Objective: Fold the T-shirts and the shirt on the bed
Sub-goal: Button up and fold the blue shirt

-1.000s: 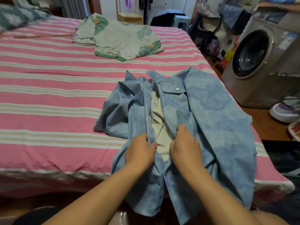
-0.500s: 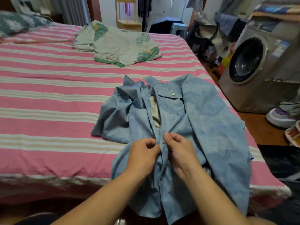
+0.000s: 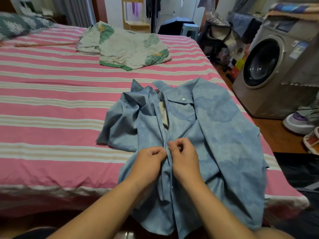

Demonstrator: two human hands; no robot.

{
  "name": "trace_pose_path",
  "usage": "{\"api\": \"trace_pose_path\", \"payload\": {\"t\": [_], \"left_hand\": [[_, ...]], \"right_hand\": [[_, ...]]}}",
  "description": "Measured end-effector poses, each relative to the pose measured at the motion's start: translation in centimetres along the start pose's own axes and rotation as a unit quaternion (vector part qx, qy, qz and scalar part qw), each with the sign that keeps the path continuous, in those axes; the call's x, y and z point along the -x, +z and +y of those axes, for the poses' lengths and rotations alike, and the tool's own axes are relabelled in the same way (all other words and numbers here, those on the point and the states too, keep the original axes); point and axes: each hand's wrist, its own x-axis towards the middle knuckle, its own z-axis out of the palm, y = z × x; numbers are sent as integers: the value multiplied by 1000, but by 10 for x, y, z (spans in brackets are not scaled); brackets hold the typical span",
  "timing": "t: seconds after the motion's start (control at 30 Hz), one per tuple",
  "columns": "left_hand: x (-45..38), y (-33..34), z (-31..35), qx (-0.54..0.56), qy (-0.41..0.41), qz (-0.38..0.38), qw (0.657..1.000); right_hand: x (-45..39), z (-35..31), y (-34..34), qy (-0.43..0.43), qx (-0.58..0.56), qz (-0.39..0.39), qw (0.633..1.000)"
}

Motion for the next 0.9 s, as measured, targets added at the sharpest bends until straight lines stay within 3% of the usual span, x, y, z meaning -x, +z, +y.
{"api": "trace_pose_path", "payload": {"t": [0.3, 0.57, 0.77, 0.9], "left_hand": [[0, 2, 0, 195, -117, -3, 974], [-7, 1, -1, 229, -159, -36, 960], [-6, -5, 5, 257, -181, -67, 947], [-6, -3, 5, 265, -176, -39, 947]], "right_hand": [[-3, 4, -8, 52, -19, -56, 997], [-2, 7, -9, 88, 16, -50, 995], [-6, 1, -17, 200, -151, -133, 959], [-8, 6, -14, 146, -44, -112, 982]]}}
